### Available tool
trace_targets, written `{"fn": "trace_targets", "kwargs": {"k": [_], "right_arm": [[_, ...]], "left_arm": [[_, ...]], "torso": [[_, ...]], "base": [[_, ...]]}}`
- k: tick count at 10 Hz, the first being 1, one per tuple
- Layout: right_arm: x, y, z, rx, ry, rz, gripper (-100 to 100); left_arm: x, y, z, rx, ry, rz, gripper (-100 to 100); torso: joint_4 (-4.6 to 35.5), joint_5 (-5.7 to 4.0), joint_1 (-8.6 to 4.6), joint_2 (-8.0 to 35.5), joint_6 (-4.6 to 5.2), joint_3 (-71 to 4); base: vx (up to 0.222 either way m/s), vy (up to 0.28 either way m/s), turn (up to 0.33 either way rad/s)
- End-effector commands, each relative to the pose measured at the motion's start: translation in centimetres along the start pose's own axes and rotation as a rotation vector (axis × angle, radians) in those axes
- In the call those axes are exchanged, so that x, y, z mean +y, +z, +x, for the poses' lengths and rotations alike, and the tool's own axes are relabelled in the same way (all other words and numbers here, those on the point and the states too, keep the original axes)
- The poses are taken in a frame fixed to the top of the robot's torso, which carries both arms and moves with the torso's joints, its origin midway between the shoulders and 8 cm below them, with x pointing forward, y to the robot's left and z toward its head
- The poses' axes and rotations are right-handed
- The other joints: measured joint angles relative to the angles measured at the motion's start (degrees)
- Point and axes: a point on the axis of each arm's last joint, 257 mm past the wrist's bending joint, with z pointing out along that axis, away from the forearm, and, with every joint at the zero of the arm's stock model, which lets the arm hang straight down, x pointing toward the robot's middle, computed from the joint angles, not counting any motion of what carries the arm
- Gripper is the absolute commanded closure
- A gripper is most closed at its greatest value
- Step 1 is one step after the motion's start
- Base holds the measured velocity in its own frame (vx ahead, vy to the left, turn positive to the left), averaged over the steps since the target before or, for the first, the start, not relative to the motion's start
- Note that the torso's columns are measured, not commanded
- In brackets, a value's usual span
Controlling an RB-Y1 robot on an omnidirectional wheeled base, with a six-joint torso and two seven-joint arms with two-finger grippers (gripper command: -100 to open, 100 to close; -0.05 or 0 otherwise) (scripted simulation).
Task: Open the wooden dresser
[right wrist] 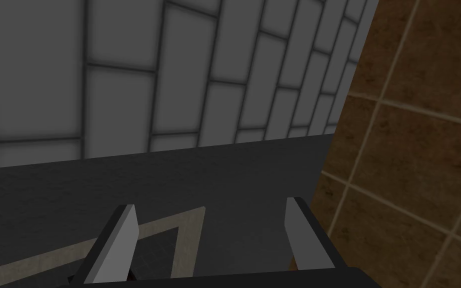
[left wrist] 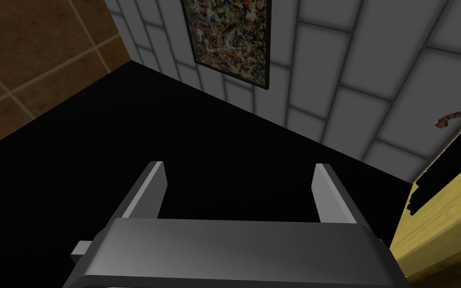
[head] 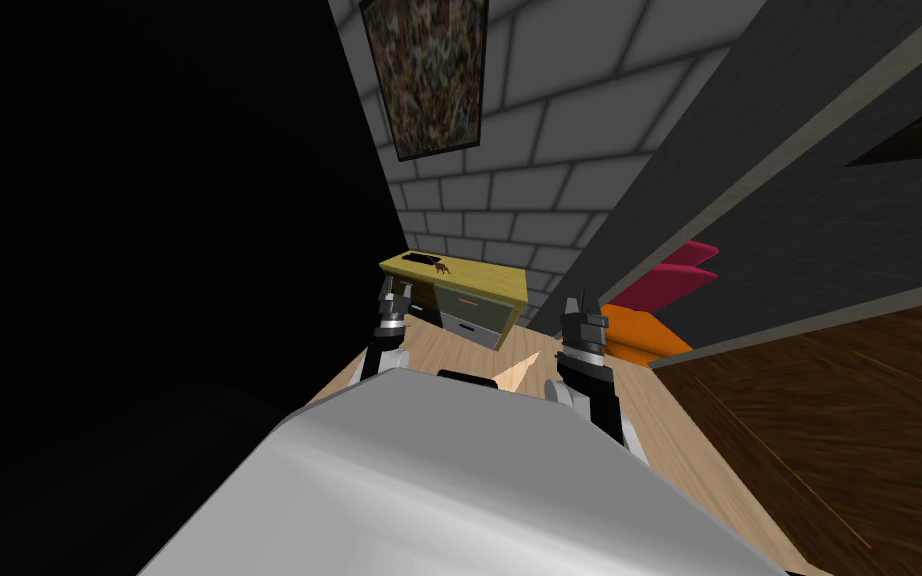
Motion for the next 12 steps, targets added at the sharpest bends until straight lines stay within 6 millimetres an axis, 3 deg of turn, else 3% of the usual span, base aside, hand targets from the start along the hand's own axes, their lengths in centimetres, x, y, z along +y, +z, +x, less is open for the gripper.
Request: {"fn": "trace_targets", "kwargs": {"k": [1,9,10,12], "right_arm": [[0.0,0.0,0.0,0.000,0.000,0.000,0],[0.0,0.0,0.0,0.000,0.000,0.000,0],[0.0,0.0,0.0,0.000,0.000,0.000,0],[0.0,0.0,0.0,0.000,0.000,0.000,0]], "left_arm": [[0.0,0.0,0.0,0.000,0.000,0.000,0],[0.0,0.0,0.0,0.000,0.000,0.000,0],[0.7,-0.1,0.3,0.032,0.014,-0.017,-100],[2.5,-0.3,0.5,0.061,0.024,-0.050,-100]], "torso": [[2.35,0.00,0.00,2.32,0.00,-4.67],[35.37,0.00,0.00,35.39,0.00,-70.73],[39.60,0.00,0.00,39.62,0.00,-79.19],[42.02,0.00,0.01,41.99,0.00,-84.31]], "base": [[0.000,0.000,0.000],[0.000,0.000,0.000],[0.027,-0.003,-0.032],[0.050,-0.008,-0.045]]}}
